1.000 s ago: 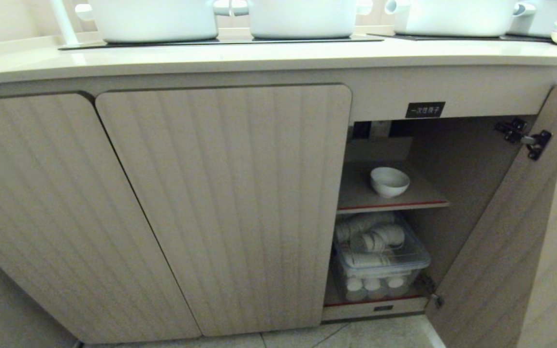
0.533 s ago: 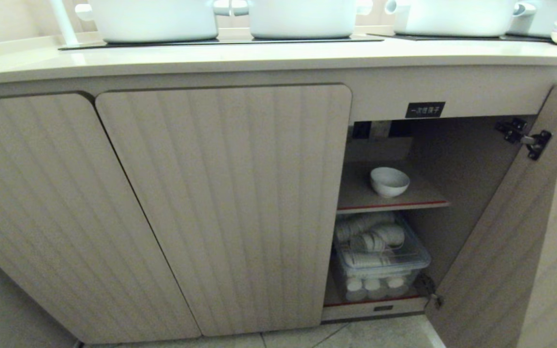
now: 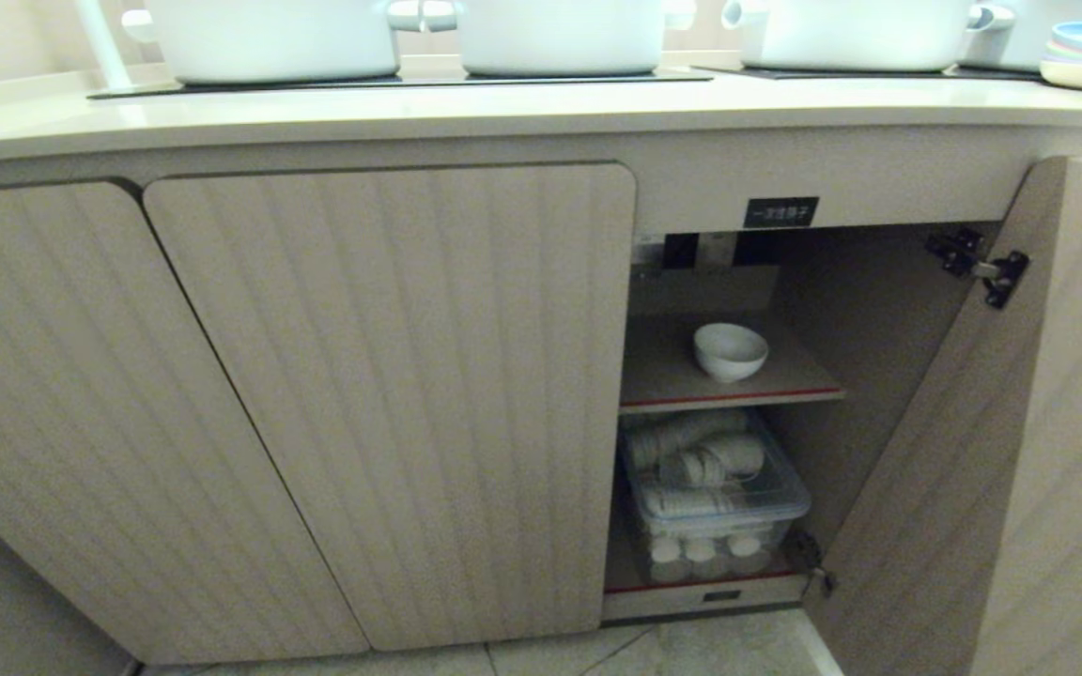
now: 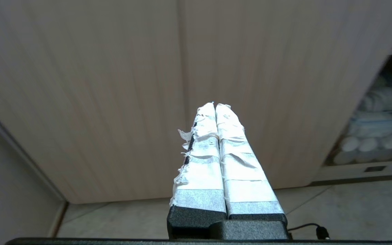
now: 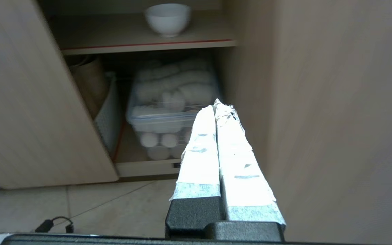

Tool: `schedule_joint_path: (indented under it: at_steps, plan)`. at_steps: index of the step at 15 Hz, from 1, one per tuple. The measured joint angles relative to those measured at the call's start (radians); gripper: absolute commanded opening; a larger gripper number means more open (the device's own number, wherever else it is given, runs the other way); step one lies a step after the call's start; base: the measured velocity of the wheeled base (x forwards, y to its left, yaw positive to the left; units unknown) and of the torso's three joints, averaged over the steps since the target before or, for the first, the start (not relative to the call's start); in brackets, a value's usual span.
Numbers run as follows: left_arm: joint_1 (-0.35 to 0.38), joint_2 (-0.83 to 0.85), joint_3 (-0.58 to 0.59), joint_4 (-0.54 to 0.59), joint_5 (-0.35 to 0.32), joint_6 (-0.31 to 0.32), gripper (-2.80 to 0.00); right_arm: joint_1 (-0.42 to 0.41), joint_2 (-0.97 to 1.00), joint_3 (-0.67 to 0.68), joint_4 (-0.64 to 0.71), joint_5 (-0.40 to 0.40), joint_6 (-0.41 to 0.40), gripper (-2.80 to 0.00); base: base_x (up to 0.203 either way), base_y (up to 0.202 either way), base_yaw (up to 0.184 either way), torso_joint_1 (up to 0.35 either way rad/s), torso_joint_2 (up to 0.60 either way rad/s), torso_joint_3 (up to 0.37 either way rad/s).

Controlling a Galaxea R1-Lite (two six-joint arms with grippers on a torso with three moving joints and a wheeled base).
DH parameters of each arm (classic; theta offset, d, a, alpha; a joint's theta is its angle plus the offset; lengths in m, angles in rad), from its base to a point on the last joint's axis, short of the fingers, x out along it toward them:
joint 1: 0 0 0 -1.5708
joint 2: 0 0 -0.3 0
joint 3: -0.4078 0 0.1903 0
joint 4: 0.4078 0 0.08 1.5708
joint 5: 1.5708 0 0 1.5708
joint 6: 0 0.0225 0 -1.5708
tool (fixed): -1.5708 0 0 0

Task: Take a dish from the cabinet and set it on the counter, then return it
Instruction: Close the cabinet door

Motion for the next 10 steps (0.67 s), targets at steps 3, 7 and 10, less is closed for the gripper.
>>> schedule_joint_path:
  at_steps: [3, 7, 10]
  plan:
    - [0.0, 0.0, 0.0, 0.0, 0.0, 0.0, -2.8, 0.0, 0.0, 0.0, 0.0, 0.0, 0.0, -2.8, 0.0, -0.195, 0.0, 0.002, 0.0, 0.001]
    - [0.0, 0.0, 0.0, 0.0, 0.0, -0.001, -2.8, 0.0, 0.0, 0.0, 0.0, -0.001, 0.001, -2.8, 0.0, -0.117, 0.004, 0.001, 0.0, 0.004]
    - [0.0, 0.0, 0.0, 0.0, 0.0, -0.001, -2.8, 0.0, 0.0, 0.0, -0.001, -0.001, 0.001, -2.8, 0.0, 0.0, 0.0, 0.0, 0.0, 0.0]
